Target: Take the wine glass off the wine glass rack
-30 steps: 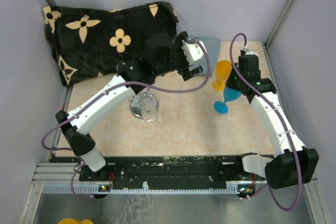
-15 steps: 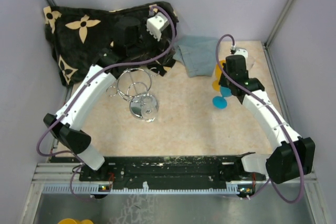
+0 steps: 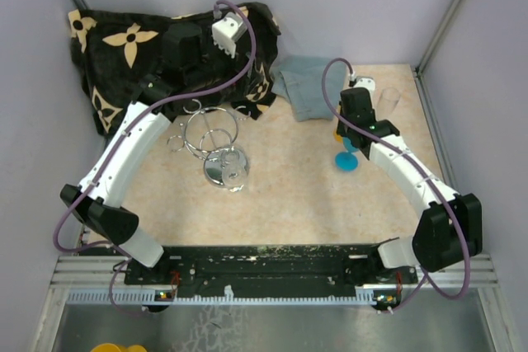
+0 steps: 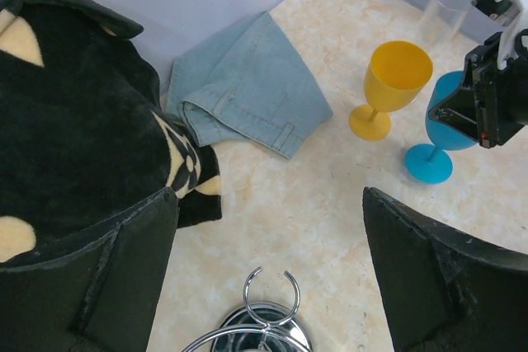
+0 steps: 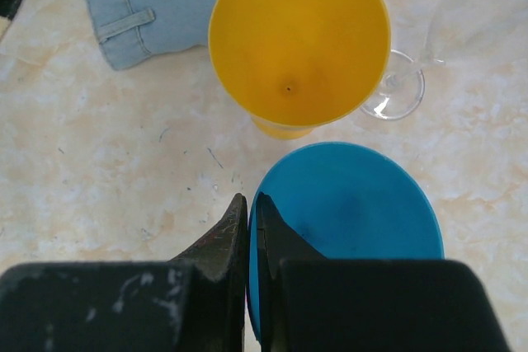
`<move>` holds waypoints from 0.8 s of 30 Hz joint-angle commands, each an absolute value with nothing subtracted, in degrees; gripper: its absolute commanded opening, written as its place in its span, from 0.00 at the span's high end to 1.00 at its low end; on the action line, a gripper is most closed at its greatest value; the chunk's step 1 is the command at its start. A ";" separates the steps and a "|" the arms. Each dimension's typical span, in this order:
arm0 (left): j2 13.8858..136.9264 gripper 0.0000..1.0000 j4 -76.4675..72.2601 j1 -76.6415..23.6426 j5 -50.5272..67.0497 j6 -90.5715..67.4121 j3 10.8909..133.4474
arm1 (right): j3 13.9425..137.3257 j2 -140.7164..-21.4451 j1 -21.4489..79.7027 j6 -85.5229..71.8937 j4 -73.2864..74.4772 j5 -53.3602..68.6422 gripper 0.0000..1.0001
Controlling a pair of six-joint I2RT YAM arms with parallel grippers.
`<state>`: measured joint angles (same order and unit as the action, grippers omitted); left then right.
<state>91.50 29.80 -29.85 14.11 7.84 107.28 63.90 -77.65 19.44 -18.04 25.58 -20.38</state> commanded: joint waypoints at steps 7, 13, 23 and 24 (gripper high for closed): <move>90.00 0.04 29.92 -29.12 16.43 6.52 106.99 | 59.62 -77.87 20.23 -17.14 18.52 -23.07 1.00; 89.67 0.04 30.05 -29.03 16.63 6.67 106.85 | 57.56 -77.54 20.47 -15.72 14.41 -22.29 1.00; 88.89 0.04 30.30 -28.93 16.62 6.89 106.10 | 57.47 -78.08 20.48 -15.58 14.28 -21.66 1.00; 88.86 0.04 30.32 -28.99 16.61 6.94 106.00 | 57.69 -77.86 20.48 -15.75 14.63 -21.55 0.93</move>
